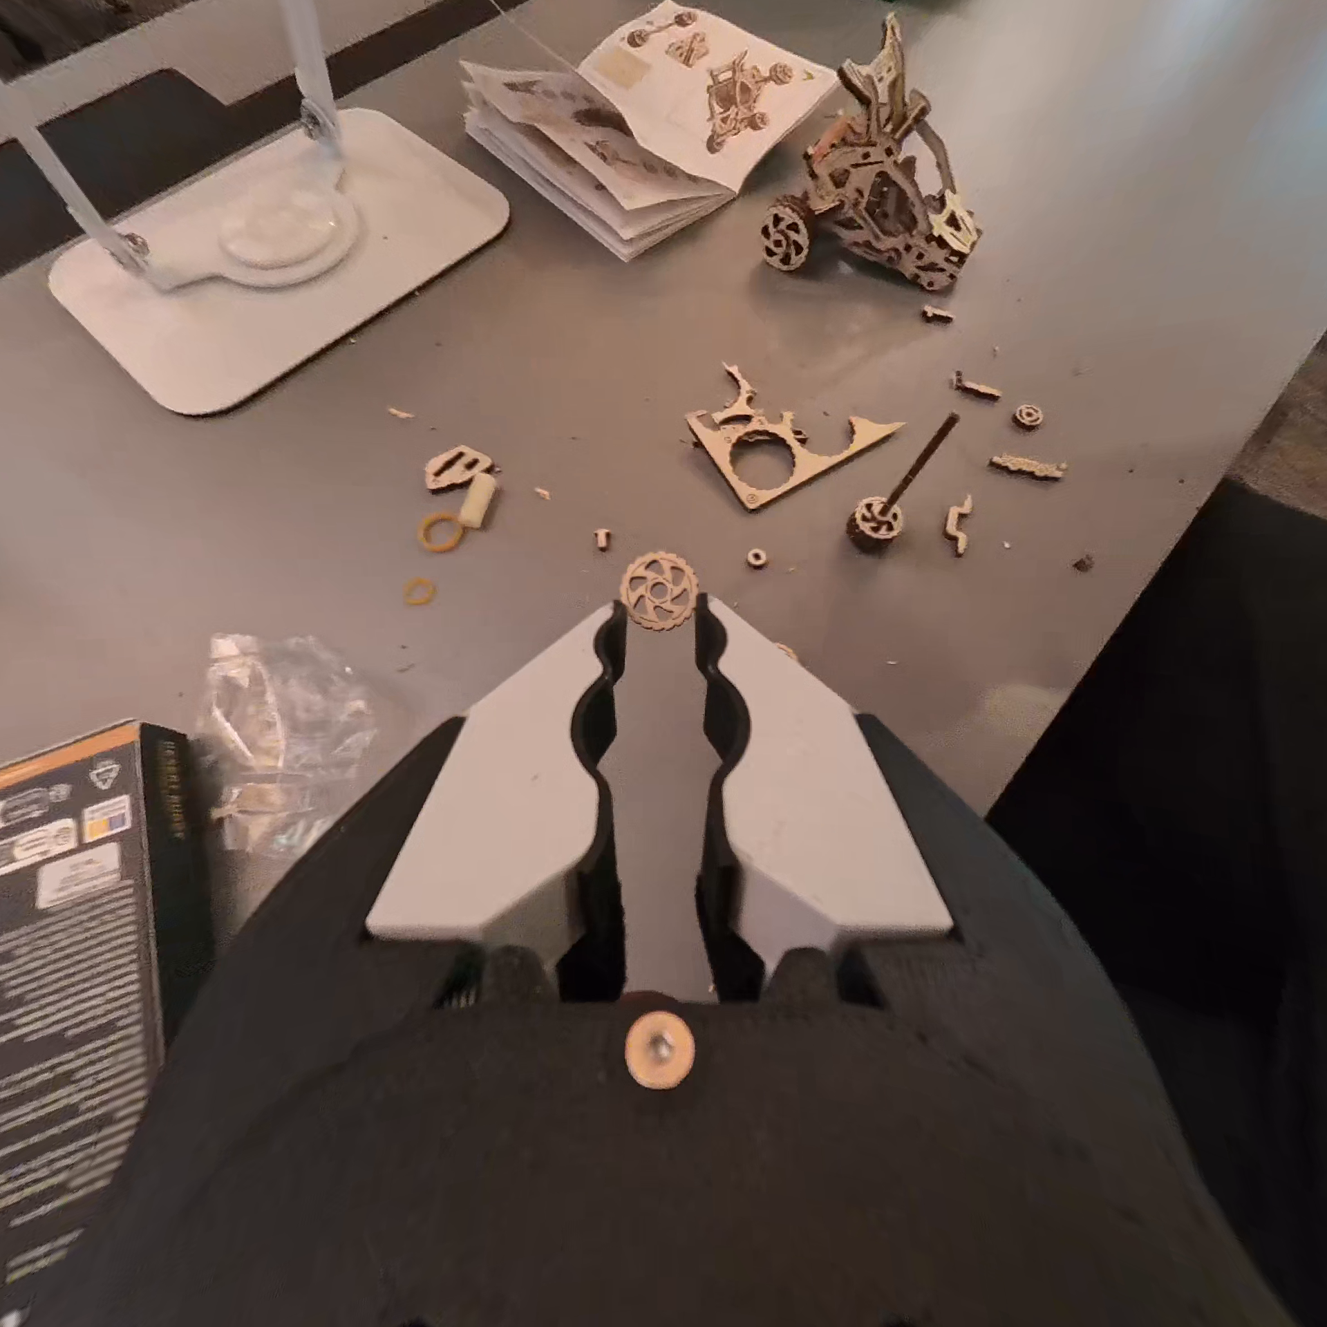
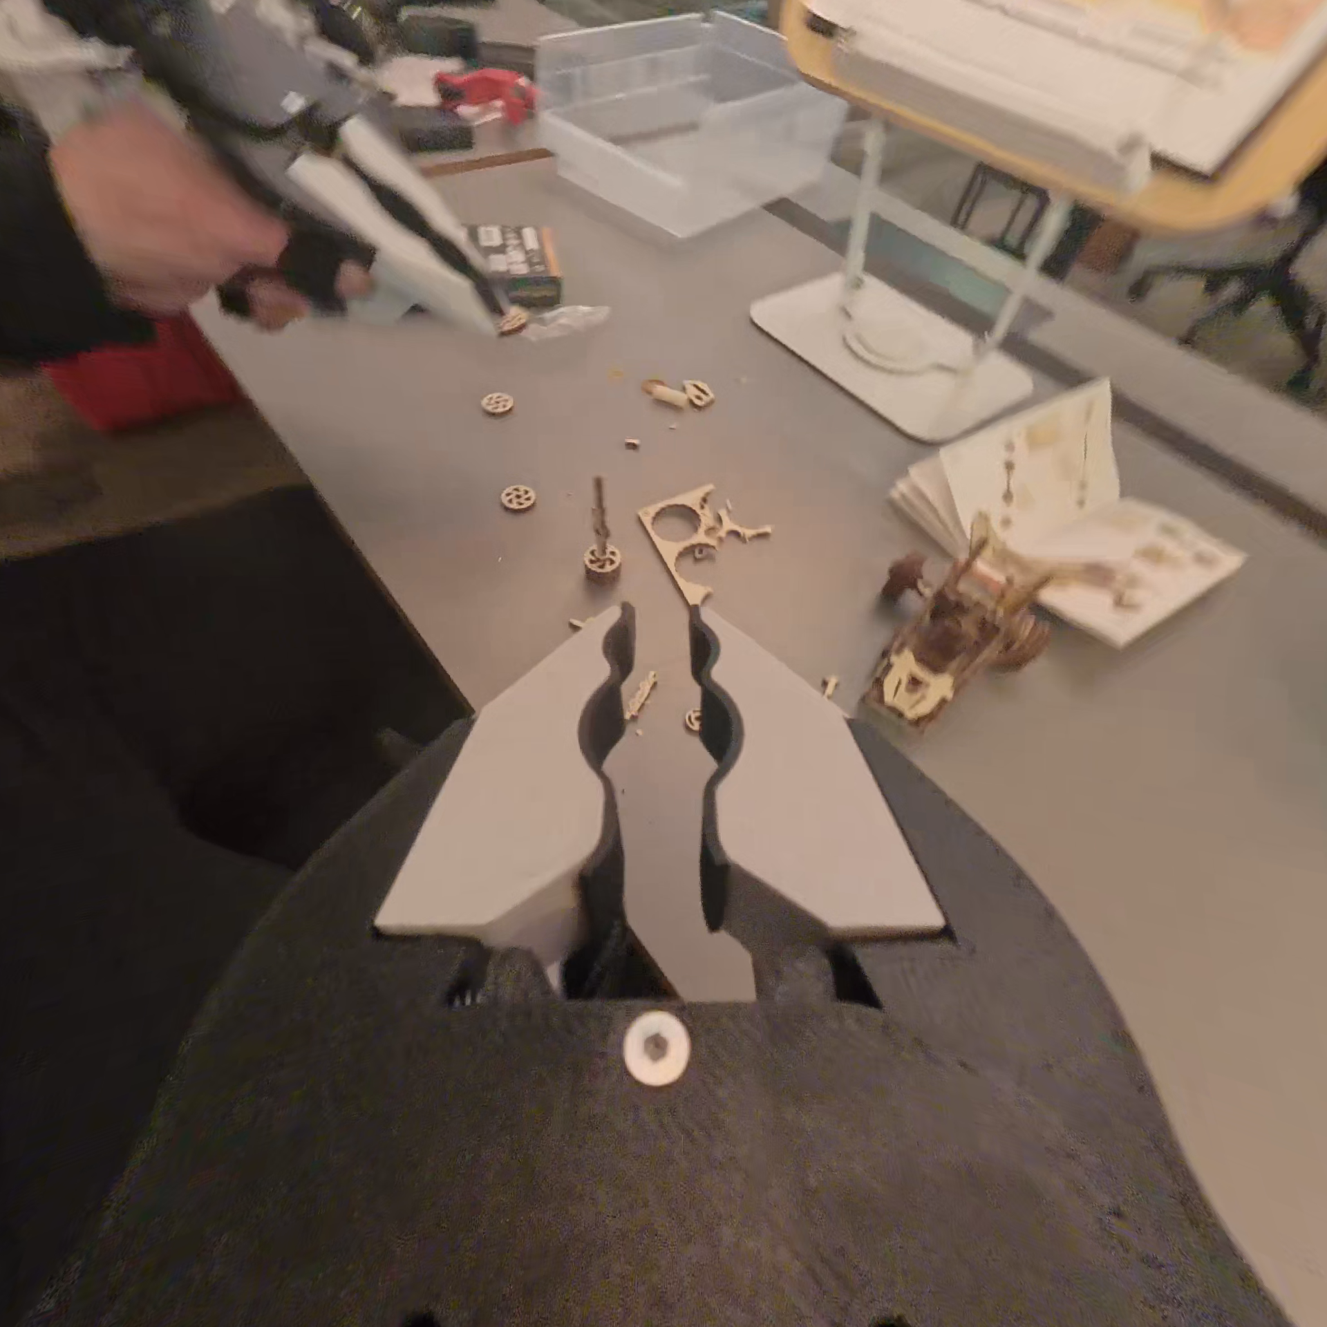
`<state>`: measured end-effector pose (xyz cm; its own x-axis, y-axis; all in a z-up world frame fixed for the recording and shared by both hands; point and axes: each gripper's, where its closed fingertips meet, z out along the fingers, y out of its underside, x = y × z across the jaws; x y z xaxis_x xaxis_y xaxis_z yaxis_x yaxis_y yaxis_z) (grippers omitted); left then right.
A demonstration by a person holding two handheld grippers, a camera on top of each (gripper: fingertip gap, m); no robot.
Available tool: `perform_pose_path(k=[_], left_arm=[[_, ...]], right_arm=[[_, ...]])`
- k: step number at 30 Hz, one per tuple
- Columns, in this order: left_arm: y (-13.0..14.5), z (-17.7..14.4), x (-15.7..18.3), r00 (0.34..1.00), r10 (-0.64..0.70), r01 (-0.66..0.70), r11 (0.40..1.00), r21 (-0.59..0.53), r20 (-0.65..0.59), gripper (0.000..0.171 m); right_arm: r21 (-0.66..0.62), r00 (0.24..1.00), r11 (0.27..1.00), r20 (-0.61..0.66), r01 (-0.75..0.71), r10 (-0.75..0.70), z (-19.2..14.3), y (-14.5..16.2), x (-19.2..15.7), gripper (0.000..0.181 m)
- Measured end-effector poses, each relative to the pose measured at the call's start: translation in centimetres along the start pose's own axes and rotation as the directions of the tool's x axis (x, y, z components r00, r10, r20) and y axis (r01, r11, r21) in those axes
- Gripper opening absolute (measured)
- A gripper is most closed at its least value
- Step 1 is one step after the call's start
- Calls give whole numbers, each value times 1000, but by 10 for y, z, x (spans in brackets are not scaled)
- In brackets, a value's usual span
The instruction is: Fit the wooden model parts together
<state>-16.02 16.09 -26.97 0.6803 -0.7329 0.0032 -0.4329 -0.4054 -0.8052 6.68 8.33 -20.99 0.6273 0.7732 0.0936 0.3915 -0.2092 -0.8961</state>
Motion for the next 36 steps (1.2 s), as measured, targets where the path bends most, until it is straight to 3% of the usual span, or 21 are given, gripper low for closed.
perform_pose_path(k=[2,4,8,13,17,21,24,29,33,36], left_arm=[[8,4,5,1000,6,-6,1000,-28,-6,16],[16,7,7,1000,28,-28,998,-61,-3,16],[32,15,11,999,17,-21,994,-110,-35,16],[52,21,28,994,30,-48,984,-170,-108,16],[73,23,38,988,81,-109,970,-216,-134,17],[82,19,36,991,59,-85,973,-213,-124,17],[84,15,33,992,16,-40,979,-198,-122,17],[85,12,32,993,2,-25,980,-195,-118,20],[78,8,30,993,-3,-17,985,-172,-116,21],[77,6,27,993,-22,2,986,-167,-117,22]], right_arm=[[-45,992,992,15,-121,122,4,17,11,15],[-110,988,982,19,-152,155,14,35,15,16],[-289,993,953,39,-95,111,30,76,21,19],[-284,981,946,66,-155,181,37,76,31,19],[-293,984,949,95,-119,153,49,70,28,21],[-293,985,954,136,-61,105,61,59,19,23],[-312,969,950,237,2,75,69,58,-2,25],[-429,903,881,430,200,4,79,89,-50,20],[-455,884,846,467,276,-37,89,102,-64,17],[-447,873,840,484,306,-60,96,105,-70,2]])
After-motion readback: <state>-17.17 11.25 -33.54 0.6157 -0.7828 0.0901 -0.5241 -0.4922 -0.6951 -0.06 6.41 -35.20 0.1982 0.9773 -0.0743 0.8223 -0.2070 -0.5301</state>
